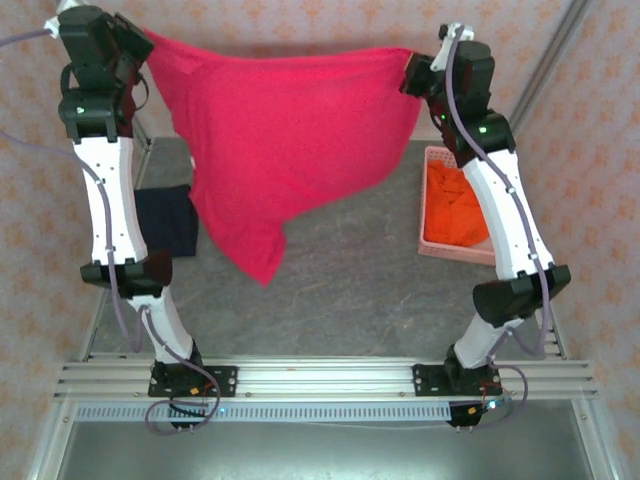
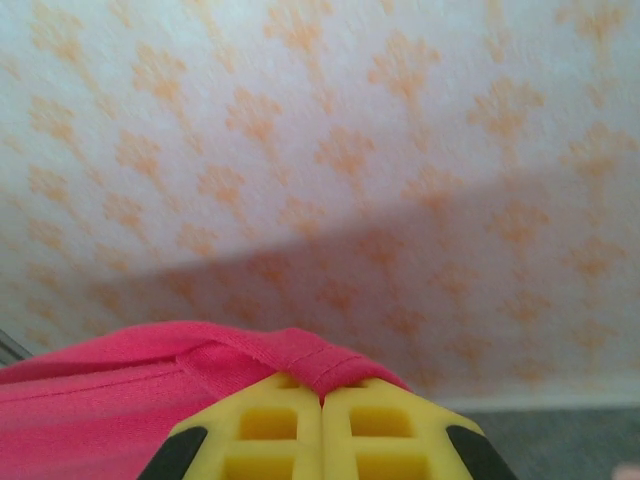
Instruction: Fold and stack the t-shirts
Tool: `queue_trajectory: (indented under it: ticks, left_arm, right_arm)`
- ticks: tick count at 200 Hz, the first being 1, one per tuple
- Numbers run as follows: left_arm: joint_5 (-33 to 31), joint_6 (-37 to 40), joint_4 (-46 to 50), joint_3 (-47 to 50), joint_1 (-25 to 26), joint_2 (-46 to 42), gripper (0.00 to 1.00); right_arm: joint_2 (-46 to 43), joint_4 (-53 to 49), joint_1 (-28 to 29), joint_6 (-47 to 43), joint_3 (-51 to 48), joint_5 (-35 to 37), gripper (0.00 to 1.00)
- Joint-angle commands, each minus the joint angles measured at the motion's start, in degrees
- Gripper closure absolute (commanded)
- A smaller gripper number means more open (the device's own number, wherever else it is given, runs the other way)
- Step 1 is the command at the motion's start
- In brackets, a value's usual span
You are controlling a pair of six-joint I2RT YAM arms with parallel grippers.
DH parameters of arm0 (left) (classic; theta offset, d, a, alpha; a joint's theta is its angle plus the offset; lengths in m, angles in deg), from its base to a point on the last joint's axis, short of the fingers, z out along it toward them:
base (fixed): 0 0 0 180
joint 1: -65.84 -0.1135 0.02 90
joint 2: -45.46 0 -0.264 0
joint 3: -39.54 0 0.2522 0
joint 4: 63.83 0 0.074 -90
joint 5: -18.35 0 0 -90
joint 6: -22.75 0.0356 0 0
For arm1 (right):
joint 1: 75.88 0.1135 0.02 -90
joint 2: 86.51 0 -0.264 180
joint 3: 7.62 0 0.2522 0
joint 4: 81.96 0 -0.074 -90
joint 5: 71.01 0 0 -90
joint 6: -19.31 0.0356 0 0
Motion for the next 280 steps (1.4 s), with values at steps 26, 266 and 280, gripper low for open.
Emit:
queue_trajectory:
  ticks: [26, 266, 280]
  left_arm:
    - [3.2, -3.0, 0.0, 0.6, -3.9, -7.6, 1.0]
    - [1.1, 5.5, -4.3, 114.7, -4.0, -58.6, 1.0]
    - [1.1, 6.0, -2.2, 115.0, -4.0, -59.6, 0.98]
  right_arm:
    - [-5.5, 3.0, -0.5, 1.7, 1.5, -1.6, 1.0]
    - [-35.2, 14.6, -0.4, 18.3, -93.7, -11.5, 1.0]
    - [-38.2, 14.4, -0.3, 19.5, -95.5, -13.4, 1.0]
